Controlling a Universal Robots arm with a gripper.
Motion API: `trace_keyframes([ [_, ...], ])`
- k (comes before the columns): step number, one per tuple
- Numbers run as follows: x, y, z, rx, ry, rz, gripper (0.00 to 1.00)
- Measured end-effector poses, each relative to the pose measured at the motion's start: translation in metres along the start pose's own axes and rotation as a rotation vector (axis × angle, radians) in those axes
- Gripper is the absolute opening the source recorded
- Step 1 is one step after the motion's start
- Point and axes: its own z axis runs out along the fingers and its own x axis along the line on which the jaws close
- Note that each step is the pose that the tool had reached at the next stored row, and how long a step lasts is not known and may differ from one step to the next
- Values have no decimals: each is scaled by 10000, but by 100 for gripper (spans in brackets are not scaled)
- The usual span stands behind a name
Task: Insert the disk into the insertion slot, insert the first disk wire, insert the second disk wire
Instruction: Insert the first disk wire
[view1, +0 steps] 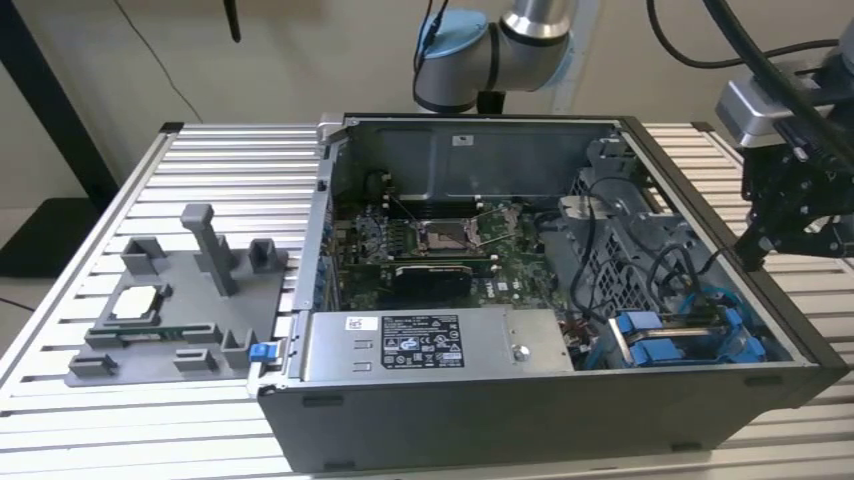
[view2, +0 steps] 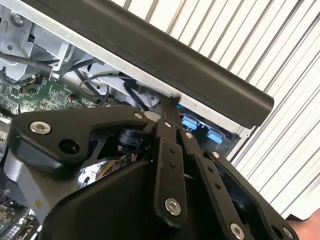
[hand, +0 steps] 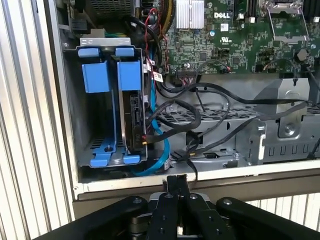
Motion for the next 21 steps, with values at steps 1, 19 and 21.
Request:
trace_keyframes([
  [1,-2,-2,-13,-8,-1,1,0],
  [19,37,-81,29,-127,20,104,0],
  [21,37,-81,30,-134,11,121,100],
])
